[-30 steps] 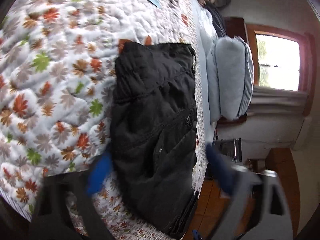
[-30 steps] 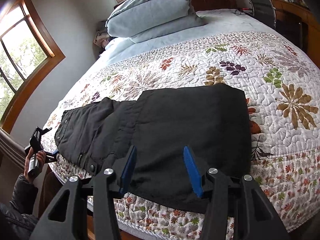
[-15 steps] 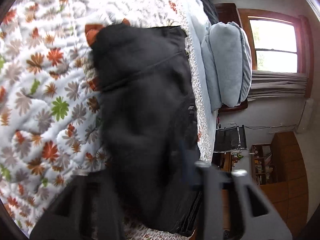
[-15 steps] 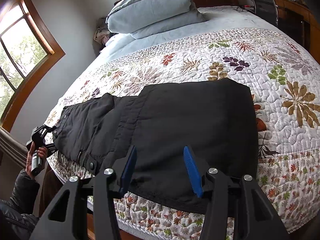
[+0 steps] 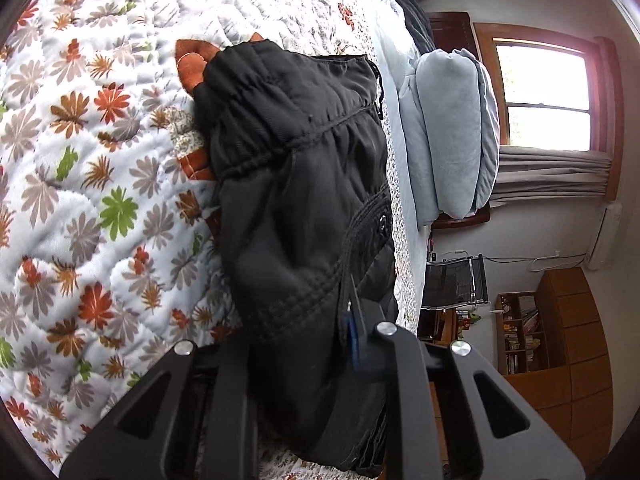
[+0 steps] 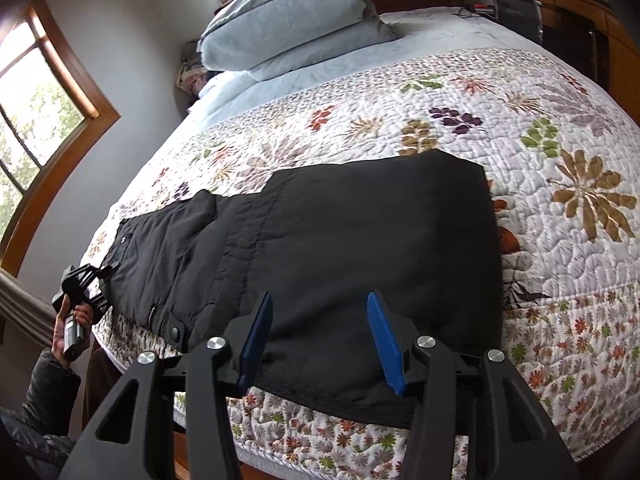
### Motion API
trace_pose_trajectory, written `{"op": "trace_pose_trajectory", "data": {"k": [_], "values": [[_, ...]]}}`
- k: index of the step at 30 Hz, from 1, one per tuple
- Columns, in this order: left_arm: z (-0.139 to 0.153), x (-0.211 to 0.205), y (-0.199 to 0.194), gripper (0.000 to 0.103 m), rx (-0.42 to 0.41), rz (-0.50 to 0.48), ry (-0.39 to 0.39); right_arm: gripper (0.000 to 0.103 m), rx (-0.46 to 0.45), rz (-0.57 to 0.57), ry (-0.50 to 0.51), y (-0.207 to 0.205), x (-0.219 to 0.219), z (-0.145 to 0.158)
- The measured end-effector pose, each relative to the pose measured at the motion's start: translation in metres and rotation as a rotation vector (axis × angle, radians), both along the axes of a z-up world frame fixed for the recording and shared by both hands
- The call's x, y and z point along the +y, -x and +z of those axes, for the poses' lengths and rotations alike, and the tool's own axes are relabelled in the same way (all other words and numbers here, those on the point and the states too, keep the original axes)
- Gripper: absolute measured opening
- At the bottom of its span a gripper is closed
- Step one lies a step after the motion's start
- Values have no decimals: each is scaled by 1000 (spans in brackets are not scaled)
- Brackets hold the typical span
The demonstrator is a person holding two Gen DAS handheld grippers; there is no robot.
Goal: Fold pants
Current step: 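Grasp the edge of the folded black pants bundle with the left tool, then lift the bundle with the left tool and fold it over toward the right tool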
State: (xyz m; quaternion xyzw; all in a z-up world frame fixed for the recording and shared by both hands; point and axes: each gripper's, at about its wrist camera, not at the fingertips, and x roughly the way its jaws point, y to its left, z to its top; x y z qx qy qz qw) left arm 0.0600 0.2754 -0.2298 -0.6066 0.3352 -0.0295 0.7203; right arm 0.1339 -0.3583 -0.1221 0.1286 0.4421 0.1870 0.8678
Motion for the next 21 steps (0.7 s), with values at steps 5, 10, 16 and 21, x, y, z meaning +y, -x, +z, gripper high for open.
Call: {"op": "trace_pose_trajectory", "data": {"k": [5, 10, 16, 21], "values": [[7, -3, 0, 16, -19, -5, -36, 53, 16, -72, 1, -4, -19, -5], [17, -9, 2, 15, -44, -11, -65, 53, 16, -75, 33, -5, -24, -7], [28, -15, 3, 15, -72, -14, -77, 53, 29, -71, 54, -9, -21, -17], [48, -26, 2, 15, -132, -48, -129, 53, 45, -65, 86, -13, -18, -25]]}}
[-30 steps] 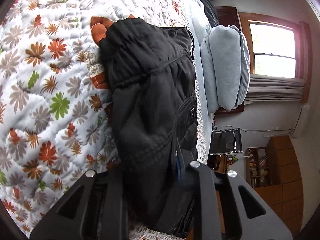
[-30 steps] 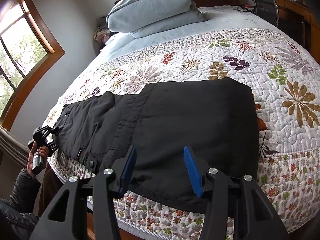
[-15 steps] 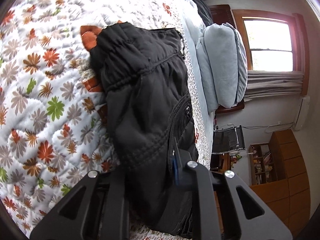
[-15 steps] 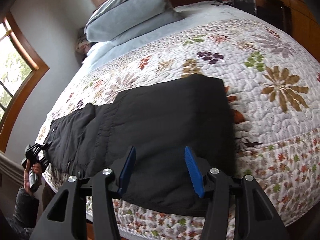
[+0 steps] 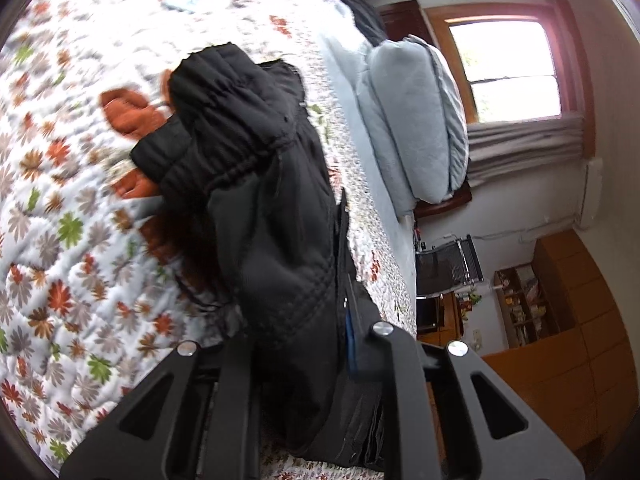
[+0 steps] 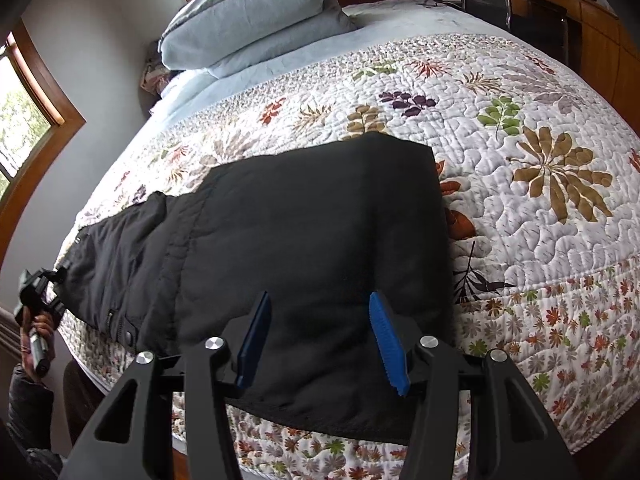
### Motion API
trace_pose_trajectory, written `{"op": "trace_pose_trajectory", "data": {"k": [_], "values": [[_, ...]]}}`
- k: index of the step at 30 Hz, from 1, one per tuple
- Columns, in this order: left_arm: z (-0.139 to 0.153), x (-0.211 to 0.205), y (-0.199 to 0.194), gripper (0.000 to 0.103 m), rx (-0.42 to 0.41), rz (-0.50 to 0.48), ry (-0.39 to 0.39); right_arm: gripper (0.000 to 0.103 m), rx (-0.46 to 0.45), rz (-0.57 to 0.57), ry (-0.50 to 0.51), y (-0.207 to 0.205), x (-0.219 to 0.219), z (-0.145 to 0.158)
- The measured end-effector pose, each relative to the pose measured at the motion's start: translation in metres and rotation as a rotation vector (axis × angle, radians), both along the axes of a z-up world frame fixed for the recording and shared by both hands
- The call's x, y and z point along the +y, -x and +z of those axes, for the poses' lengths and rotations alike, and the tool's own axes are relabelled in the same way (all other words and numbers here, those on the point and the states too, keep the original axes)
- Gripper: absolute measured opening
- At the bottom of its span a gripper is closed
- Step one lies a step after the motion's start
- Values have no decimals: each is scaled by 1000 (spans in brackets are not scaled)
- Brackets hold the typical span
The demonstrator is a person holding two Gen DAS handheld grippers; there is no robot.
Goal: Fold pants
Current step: 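Lift the bundle with the left tool and fold it over toward the right tool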
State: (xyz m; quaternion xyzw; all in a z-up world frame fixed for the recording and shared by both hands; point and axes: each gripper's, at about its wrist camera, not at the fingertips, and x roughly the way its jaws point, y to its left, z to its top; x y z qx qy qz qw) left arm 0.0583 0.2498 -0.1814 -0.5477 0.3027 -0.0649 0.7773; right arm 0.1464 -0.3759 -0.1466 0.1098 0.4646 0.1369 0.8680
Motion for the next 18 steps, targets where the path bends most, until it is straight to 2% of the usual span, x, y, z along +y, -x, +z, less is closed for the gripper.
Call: {"op": "trace_pose_trajectory", "data": {"k": [7, 12, 18], "values": [[20, -14, -2, 15, -62, -41, -54, 54, 11, 8, 38, -3, 5, -6], [30, -22, -2, 15, -120, -61, -66, 53, 14, -1, 8, -3, 1, -4], [58, -49, -9, 15, -210, -145, -141, 53, 8, -4, -6, -3, -1, -1]]}}
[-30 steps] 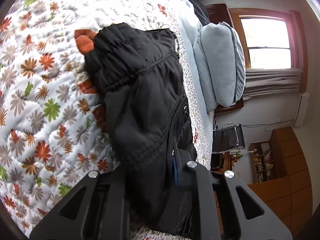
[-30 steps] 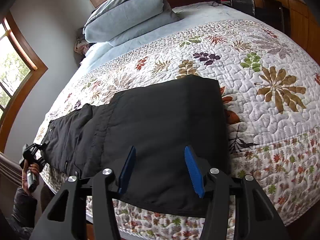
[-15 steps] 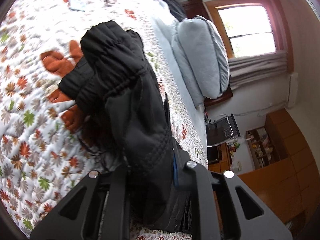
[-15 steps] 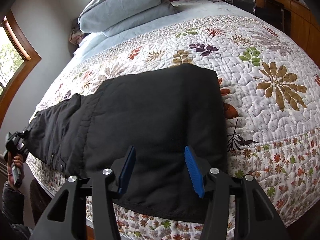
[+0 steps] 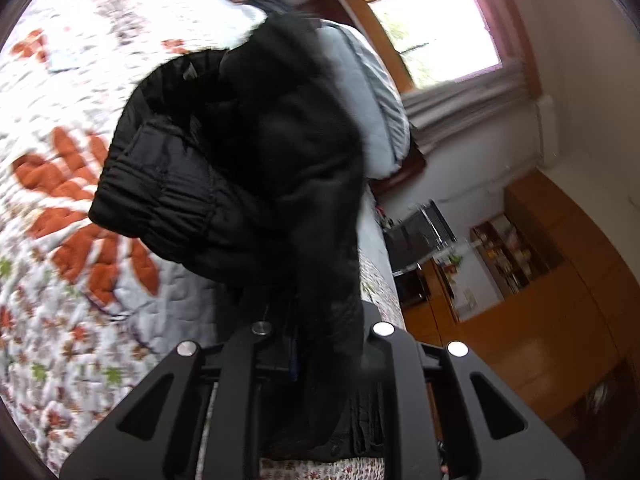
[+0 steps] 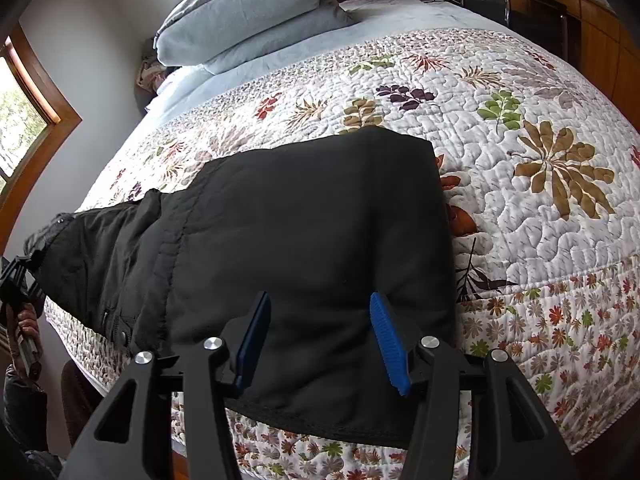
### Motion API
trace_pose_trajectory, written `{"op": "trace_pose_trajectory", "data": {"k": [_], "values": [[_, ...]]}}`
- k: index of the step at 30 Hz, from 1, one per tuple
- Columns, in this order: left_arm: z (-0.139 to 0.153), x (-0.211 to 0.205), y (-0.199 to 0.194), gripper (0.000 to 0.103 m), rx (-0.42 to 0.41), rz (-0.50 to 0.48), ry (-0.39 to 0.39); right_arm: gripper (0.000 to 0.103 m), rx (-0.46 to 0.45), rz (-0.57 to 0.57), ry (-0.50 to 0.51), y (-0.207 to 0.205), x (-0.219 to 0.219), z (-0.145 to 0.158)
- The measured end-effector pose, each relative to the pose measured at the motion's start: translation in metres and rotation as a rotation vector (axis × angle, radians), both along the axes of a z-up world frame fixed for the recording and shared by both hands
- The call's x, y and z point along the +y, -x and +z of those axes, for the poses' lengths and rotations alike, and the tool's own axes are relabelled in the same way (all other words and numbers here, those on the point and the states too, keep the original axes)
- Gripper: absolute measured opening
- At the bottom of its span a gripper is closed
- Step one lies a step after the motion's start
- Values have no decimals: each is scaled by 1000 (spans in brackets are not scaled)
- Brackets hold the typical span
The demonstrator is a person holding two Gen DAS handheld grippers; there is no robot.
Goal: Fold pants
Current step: 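Lift the bundle with the left tool and fold it over toward the right tool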
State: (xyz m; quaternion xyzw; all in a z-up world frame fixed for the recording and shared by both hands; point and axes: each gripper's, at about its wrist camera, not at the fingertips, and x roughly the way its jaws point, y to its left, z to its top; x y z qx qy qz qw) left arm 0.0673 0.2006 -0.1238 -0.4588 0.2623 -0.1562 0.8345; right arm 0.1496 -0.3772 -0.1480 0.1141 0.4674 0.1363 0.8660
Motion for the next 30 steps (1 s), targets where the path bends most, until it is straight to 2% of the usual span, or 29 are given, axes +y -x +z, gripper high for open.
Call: {"op": "trace_pose_trajectory", "data": {"k": [4, 10, 15, 21, 27, 30], "values": [[20, -28, -9, 15, -53, -85, -50, 53, -1, -4, -17, -1, -3, 1], [35, -63, -19, 15, -93, -179, -92, 53, -2, -8, -32, 1, -6, 1], [38, -82, -29, 16, -105, -233, -113, 53, -6, -15, -38, 3, -9, 1], [37, -108, -36, 17, -113, -296, -180, 53, -38, -49, -58, 7, -15, 12], [30, -146, -50, 19, -103, -390, -230, 54, -69, 12, -188, 3, -4, 33], [23, -166, -60, 20, -85, -437, -255, 60, -85, 42, -246, -2, 6, 43]]}}
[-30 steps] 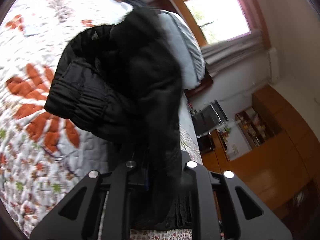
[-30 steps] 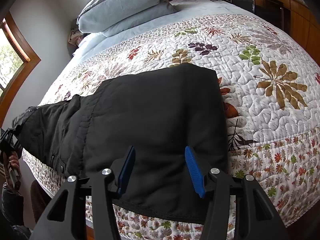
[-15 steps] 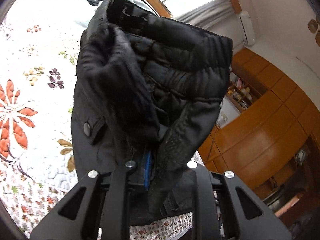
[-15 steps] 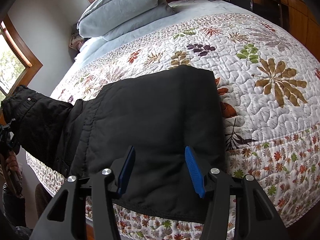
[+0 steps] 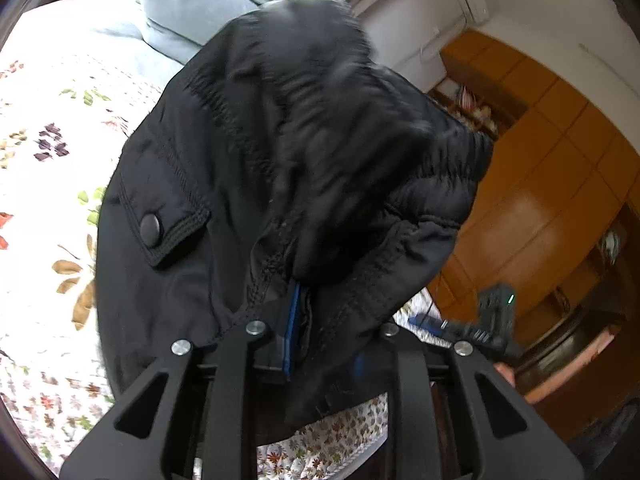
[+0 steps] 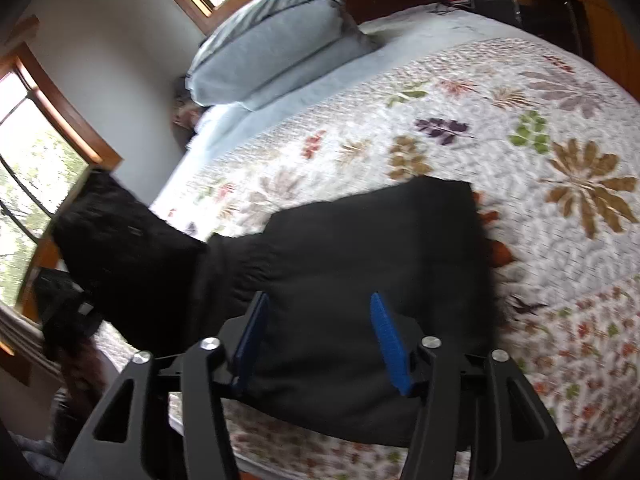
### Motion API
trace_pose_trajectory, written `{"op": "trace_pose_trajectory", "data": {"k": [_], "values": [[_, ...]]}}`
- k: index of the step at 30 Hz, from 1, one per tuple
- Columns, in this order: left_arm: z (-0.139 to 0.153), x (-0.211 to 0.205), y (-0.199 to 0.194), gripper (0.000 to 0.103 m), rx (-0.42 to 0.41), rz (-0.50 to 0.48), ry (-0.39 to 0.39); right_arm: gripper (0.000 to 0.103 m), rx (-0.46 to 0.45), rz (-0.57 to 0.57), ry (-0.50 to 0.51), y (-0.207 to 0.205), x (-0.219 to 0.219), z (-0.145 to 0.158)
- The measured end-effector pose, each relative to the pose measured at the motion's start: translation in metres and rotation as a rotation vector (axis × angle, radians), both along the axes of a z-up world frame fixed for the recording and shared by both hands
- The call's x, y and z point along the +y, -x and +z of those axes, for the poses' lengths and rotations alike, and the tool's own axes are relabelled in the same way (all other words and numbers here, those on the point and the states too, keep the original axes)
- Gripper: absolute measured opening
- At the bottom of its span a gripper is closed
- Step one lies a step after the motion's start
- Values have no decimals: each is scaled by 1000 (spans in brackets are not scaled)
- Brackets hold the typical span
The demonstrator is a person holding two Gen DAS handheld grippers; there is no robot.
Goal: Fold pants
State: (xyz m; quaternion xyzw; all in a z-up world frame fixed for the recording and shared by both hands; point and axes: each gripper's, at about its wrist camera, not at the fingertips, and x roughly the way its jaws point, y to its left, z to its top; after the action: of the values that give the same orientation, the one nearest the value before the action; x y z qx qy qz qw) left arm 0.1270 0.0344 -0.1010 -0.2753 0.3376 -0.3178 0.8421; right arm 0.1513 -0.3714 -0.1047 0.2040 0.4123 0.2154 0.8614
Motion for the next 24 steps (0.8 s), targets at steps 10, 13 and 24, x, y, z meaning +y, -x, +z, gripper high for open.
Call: {"op": "trace_pose_trajectory", "data": {"k": [10, 13, 24], "values": [[-41, -61, -20, 20, 63, -116, -131, 62, -21, 85, 4, -17, 33, 17], [-46, -77, -22, 20, 69, -136, -172, 69, -1, 90, -45, -23, 35, 15], [-42, -125, -46, 21, 81, -193, -297, 81, 71, 154, -160, -44, 55, 10]]}}
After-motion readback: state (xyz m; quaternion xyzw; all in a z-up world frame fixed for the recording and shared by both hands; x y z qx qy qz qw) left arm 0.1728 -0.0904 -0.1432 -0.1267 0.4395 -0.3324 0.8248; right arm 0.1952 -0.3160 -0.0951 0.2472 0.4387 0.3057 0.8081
